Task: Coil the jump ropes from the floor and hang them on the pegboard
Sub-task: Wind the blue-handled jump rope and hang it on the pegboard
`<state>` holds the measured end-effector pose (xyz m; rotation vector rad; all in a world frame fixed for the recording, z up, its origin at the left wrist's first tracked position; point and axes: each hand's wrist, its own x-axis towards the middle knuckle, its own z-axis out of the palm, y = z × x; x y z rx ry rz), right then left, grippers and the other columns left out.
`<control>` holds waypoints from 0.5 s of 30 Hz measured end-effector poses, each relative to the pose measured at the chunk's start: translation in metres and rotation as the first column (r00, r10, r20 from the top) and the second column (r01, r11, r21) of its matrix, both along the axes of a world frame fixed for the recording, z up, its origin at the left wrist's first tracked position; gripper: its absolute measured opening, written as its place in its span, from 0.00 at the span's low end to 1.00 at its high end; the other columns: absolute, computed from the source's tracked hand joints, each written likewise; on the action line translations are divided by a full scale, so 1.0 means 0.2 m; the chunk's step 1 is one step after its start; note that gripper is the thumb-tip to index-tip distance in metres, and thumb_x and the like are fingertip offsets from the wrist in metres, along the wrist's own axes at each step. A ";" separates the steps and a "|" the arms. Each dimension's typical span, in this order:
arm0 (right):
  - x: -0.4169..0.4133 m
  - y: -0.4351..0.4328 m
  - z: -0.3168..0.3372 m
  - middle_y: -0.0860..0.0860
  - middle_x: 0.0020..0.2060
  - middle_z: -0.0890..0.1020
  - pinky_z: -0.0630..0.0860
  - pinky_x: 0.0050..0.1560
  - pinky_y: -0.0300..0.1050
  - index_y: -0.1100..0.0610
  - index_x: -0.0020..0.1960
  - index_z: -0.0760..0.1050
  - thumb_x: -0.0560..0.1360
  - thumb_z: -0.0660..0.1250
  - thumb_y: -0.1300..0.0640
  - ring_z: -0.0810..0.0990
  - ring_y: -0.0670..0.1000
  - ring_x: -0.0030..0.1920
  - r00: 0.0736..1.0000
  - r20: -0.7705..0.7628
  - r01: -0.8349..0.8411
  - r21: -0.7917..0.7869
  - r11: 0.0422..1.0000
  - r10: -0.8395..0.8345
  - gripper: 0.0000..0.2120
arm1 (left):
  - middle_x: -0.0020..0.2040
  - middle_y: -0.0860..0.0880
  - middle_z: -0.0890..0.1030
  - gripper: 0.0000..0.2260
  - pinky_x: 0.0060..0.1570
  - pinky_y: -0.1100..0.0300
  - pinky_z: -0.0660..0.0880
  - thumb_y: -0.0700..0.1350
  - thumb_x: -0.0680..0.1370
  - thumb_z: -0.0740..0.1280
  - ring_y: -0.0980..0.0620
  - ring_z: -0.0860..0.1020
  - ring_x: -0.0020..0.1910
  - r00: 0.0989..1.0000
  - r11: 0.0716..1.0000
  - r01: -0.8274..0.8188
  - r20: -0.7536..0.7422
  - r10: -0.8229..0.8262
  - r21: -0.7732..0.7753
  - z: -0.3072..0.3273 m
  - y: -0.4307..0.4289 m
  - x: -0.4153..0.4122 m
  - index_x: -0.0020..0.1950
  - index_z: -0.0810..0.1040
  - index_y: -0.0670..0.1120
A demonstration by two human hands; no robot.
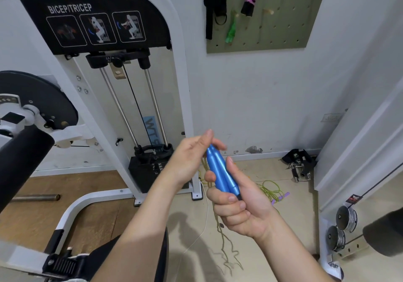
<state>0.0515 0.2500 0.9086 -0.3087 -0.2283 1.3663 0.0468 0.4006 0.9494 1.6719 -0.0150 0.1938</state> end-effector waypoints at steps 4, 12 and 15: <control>0.00 -0.03 0.02 0.49 0.29 0.69 0.64 0.18 0.31 0.56 0.52 0.80 0.74 0.65 0.39 0.66 0.42 0.23 0.975 0.172 0.167 -0.124 0.978 -0.144 0.20 | 0.25 0.49 0.73 0.22 0.23 0.65 0.63 0.60 0.76 0.58 0.51 0.69 0.23 0.991 0.990 -0.119 -0.063 0.115 -0.080 -0.02 -0.09 0.02 0.35 0.77 0.43; -0.01 -0.03 0.05 0.47 0.25 0.66 0.57 0.16 0.30 0.55 0.41 0.74 0.73 0.72 0.49 0.63 0.40 0.20 0.954 0.211 0.233 -0.080 0.969 -0.212 0.11 | 0.23 0.54 0.72 0.23 0.26 0.68 0.67 0.53 0.82 0.56 0.58 0.70 0.23 0.989 0.975 -0.119 -0.109 0.100 -0.185 0.04 -0.19 0.04 0.34 0.75 0.41; -0.02 -0.02 0.10 0.47 0.24 0.64 0.55 0.15 0.29 0.55 0.37 0.73 0.74 0.68 0.53 0.60 0.40 0.18 0.913 0.231 0.381 -0.193 0.904 -0.336 0.10 | 0.24 0.57 0.75 0.22 0.26 0.69 0.68 0.55 0.82 0.53 0.61 0.71 0.24 0.979 0.971 -0.172 -0.140 0.150 -0.168 0.03 -0.23 0.04 0.42 0.80 0.43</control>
